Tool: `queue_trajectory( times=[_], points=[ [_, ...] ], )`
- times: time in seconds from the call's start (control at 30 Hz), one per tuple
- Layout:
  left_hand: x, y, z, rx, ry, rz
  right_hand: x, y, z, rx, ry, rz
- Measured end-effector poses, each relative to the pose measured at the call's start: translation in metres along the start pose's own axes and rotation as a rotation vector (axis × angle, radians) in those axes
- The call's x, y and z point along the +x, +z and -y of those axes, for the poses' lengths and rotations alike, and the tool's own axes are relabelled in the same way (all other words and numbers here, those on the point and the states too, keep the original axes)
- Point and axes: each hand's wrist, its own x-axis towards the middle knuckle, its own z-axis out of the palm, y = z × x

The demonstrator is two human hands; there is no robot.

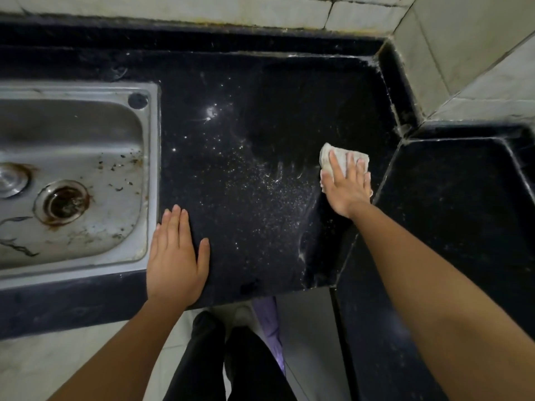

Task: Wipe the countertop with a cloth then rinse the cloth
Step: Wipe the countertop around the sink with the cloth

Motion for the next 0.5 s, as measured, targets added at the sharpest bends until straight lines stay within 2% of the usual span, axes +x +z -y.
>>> queue_trajectory(
  times=[0.1, 0.4, 0.5],
  points=[
    [0.0, 0.001, 0.001, -0.011, 0.004, -0.006, -0.003, 0.0, 0.006, -0.007, -0.047, -0.013],
    [0.0, 0.0, 0.001, -0.037, 0.001, 0.01, -0.124, 0.059, -0.02, -0.265, -0.648, 0.106],
    [-0.001, -0.001, 0.001, -0.046, 0.002, 0.009, -0.112, 0.046, -0.037, -0.317, -0.696, 0.114]
  ],
)
